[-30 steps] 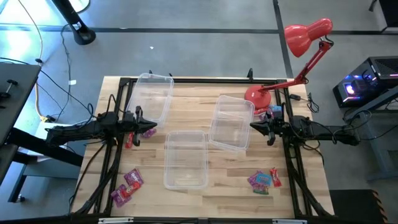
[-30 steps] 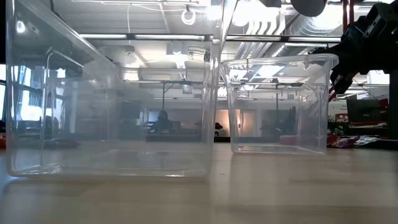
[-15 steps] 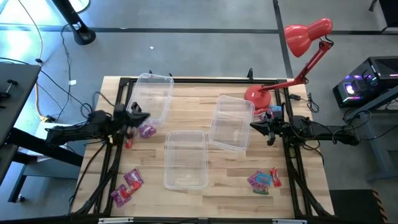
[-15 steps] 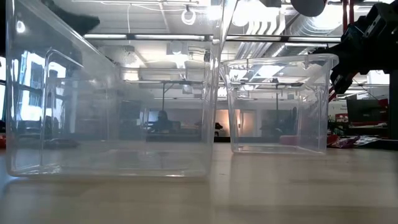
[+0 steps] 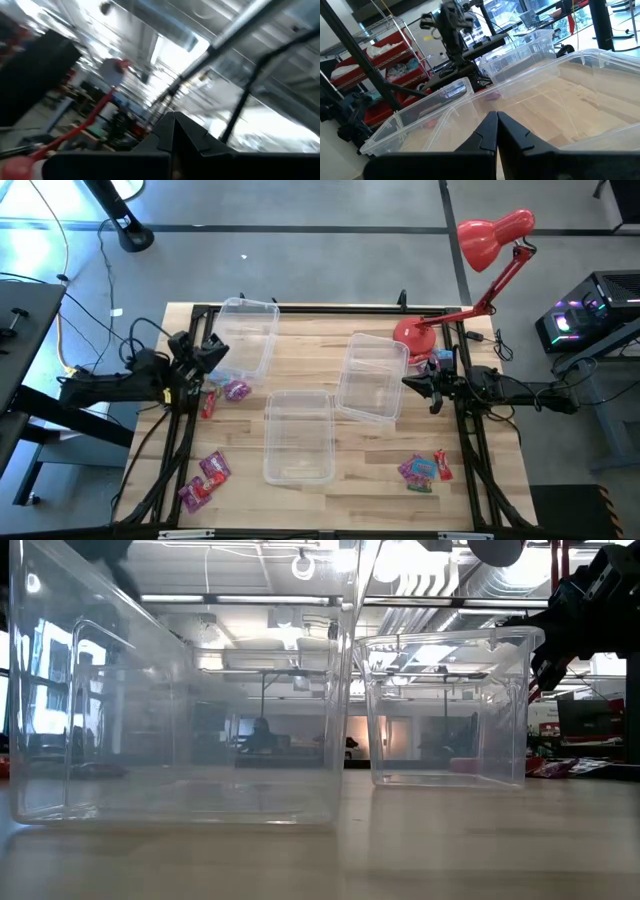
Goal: Sort candy
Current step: Move the center transparent bin to the top center of the table
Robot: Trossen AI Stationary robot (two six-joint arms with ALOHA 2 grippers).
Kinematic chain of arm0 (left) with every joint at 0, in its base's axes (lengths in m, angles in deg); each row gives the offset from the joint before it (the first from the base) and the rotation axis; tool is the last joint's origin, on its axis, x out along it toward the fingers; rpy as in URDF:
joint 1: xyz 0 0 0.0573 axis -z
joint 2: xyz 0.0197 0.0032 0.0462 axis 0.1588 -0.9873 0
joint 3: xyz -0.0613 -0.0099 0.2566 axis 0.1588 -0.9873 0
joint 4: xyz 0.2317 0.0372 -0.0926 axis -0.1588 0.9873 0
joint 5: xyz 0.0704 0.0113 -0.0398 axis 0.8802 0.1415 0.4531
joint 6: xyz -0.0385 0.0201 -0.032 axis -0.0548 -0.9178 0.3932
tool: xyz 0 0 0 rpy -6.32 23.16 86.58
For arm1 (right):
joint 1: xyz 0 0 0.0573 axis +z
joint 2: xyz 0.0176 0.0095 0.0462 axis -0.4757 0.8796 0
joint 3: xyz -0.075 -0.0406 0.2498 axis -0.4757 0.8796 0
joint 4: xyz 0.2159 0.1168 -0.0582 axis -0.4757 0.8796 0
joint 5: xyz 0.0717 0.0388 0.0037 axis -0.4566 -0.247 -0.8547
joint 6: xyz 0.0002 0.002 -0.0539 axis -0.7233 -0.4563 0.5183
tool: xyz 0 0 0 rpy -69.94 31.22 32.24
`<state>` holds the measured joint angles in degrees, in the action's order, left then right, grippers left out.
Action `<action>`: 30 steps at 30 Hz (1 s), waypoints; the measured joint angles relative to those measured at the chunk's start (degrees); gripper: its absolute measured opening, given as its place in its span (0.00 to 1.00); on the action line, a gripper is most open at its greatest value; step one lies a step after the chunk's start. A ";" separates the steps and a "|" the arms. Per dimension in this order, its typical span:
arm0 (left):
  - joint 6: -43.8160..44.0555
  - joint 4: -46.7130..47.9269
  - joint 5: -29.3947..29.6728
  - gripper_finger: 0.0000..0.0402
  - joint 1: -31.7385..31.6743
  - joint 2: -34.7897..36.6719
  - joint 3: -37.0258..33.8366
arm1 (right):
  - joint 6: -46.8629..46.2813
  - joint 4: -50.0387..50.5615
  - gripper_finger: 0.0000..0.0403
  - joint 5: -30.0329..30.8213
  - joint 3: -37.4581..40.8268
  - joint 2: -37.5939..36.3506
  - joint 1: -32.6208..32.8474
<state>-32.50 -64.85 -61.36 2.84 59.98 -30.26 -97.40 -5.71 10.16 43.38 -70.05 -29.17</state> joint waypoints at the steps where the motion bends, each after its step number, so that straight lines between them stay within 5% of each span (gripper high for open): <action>1: -0.72 -0.03 -1.96 0.00 0.00 -2.02 2.09 | 0.00 0.00 0.00 0.00 0.00 0.00 0.01; 6: -6.54 1.02 -11.06 0.00 0.04 -10.71 13.47 | 0.01 0.00 0.00 0.00 0.00 0.00 0.00; 12: -14.43 2.57 -10.78 0.00 -0.01 -16.49 23.69 | -0.59 -2.54 0.00 3.70 0.00 0.02 0.01; 21: -16.68 -0.06 -6.89 0.00 -0.07 -25.23 30.88 | -13.69 -35.07 0.00 20.85 0.00 0.00 -0.02; 25: -14.92 0.46 -9.76 0.00 -0.05 -30.21 34.90 | -6.26 -49.07 0.00 14.33 -1.78 0.57 0.01; 30: -17.49 7.07 -16.67 0.00 -0.05 -33.63 42.77 | -1.46 -41.18 0.00 7.07 -13.31 4.89 0.01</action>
<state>-49.99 -57.79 -78.03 2.79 26.35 12.51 -98.86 -46.89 17.23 30.08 -65.16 -29.16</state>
